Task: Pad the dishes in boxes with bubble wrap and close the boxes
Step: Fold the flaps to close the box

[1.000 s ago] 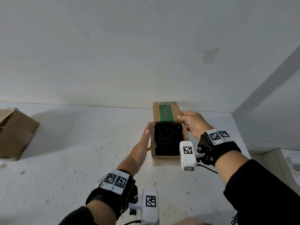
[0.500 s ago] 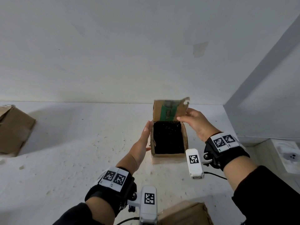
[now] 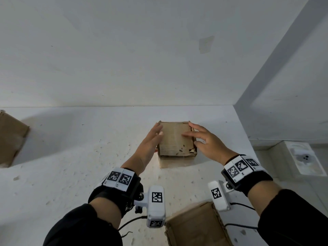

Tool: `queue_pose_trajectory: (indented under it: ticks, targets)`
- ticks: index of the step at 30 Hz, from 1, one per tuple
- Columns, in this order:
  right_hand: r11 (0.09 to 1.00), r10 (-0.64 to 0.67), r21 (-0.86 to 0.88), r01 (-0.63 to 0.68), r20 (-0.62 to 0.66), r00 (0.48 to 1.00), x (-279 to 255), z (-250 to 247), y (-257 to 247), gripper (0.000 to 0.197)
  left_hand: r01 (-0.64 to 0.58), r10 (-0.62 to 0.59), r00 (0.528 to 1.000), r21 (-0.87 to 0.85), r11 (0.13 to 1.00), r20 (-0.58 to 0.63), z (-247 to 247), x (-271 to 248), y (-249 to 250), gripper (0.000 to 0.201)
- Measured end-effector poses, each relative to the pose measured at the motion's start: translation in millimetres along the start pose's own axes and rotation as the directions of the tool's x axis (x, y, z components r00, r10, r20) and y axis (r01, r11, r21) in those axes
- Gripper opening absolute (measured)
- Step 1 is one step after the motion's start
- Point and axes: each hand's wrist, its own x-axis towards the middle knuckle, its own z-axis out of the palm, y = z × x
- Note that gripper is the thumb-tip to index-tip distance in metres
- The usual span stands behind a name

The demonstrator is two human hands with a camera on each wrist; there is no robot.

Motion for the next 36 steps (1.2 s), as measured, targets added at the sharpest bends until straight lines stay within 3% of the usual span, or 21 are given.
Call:
queue_pose_trajectory:
  ticks: [3,7,11,13,15,17,19,25,31,36]
  targets:
    - [0.996,-0.039,-0.079,0.041,0.025,0.999,-2.7,2.9,5.6,0.057,-0.04,0.039,0.999,0.092,0.995,0.014,-0.1,-0.7,-6.5,0.05]
    - [0.975,-0.058,-0.213,0.057,0.004,0.998,-6.1,9.1,8.8,0.035,-0.091,0.085,0.996,0.194,0.977,0.041,0.8,-4.2,-11.5,0.059]
    - [0.899,-0.203,-0.403,0.169,-0.044,0.978,-13.0,10.8,-0.6,0.056,-0.077,0.069,0.997,0.212,0.974,0.044,-1.4,-4.5,-10.2,0.061]
    - [0.82,-0.368,-0.485,0.304,-0.04,0.929,-16.2,10.2,-6.0,0.055,-0.059,0.05,0.998,0.197,0.979,0.048,-2.6,-3.8,-9.4,0.061]
    - [0.687,-0.491,-0.588,0.427,0.059,0.869,-16.7,11.7,-7.4,0.054,-0.041,0.034,0.998,0.164,0.986,0.045,-2.3,-3.3,-8.5,0.06]
    - [0.59,-0.522,-0.642,0.489,0.157,0.838,-15.0,14.8,-8.7,0.062,-0.022,0.018,0.999,0.104,0.994,0.04,-1.1,-3.6,-6.8,0.058]
    - [0.553,-0.549,-0.658,0.511,0.174,0.818,-11.9,16.2,-9.3,0.065,-0.008,0.006,0.999,0.059,0.998,0.032,0.9,-4.3,-4.4,0.056]
    - [0.6,-0.572,-0.585,0.545,0.161,0.804,-9.0,10.9,-14.0,0.028,0.004,-0.004,1.0,-0.014,1.0,0.027,4.4,-5.4,0.0,0.054]
    - [0.621,-0.577,-0.565,0.544,0.141,0.804,-11.6,11.9,-12.2,0.026,0.008,-0.007,1.0,-0.028,1.0,0.028,6.3,-6.0,-0.5,0.055]
    - [0.665,-0.556,-0.512,0.544,0.148,0.818,-12.1,14.9,-17.6,0.043,0.012,-0.013,0.998,0.016,1.0,0.061,5.3,-2.5,-2.0,0.059]
